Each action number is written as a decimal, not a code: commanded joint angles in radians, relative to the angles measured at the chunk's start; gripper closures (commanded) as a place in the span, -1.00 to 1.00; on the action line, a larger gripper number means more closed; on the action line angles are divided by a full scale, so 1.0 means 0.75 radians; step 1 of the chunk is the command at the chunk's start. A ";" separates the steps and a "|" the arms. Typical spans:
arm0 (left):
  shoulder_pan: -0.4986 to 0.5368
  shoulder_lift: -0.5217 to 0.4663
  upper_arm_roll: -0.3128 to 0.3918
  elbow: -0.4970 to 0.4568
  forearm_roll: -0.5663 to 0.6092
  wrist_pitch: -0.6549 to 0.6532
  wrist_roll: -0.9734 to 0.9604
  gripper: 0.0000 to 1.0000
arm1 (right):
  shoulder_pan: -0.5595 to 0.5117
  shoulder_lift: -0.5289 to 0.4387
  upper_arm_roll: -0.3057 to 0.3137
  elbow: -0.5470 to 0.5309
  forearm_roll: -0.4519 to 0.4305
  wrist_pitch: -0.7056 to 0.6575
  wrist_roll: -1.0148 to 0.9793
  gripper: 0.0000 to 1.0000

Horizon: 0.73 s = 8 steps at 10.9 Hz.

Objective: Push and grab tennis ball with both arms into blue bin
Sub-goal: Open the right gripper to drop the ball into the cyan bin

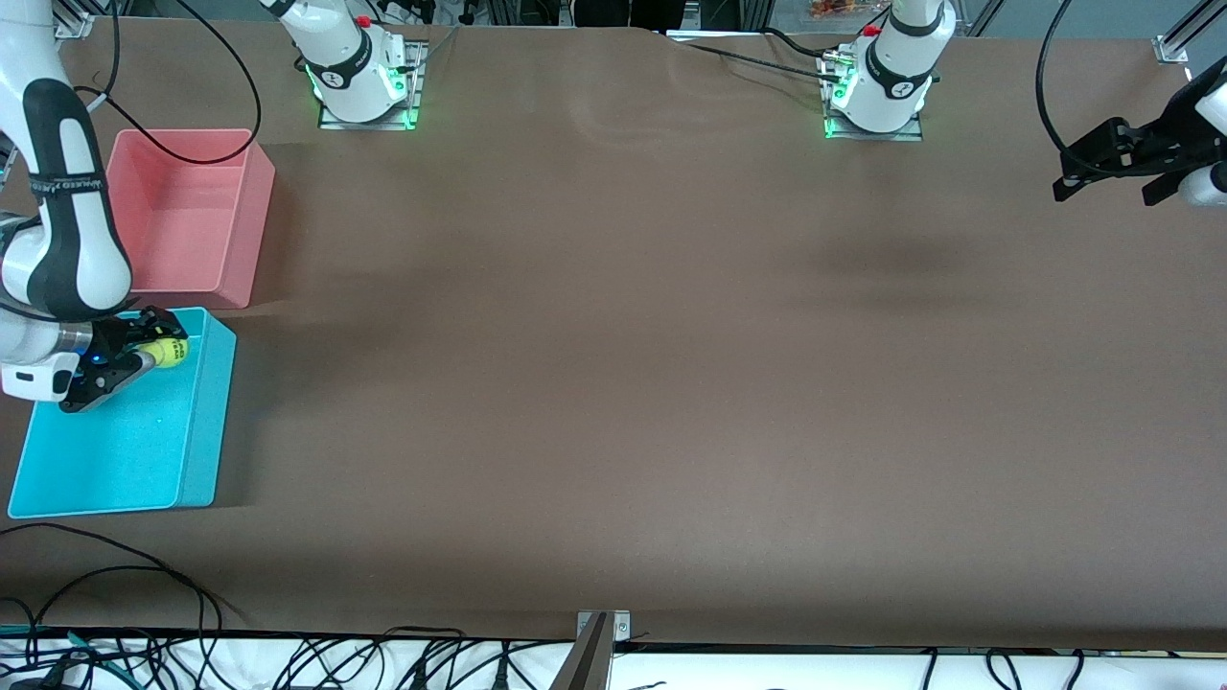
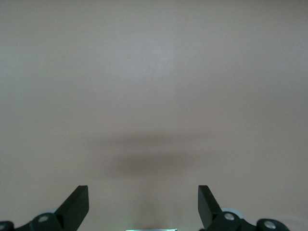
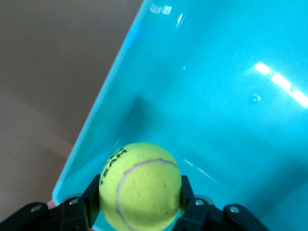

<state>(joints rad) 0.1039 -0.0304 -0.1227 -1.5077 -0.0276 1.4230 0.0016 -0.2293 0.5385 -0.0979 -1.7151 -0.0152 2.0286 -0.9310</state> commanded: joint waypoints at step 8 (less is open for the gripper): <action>-0.067 0.018 -0.006 0.049 -0.010 -0.024 -0.019 -1.00 | -0.071 0.070 0.028 0.143 0.071 -0.084 -0.060 -1.00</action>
<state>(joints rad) 0.0630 -0.0304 -0.1269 -1.5053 -0.0276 1.4230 -0.0014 -0.2746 0.6054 -0.0896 -1.6640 0.0211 2.0282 -0.9915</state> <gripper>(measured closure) 0.000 0.000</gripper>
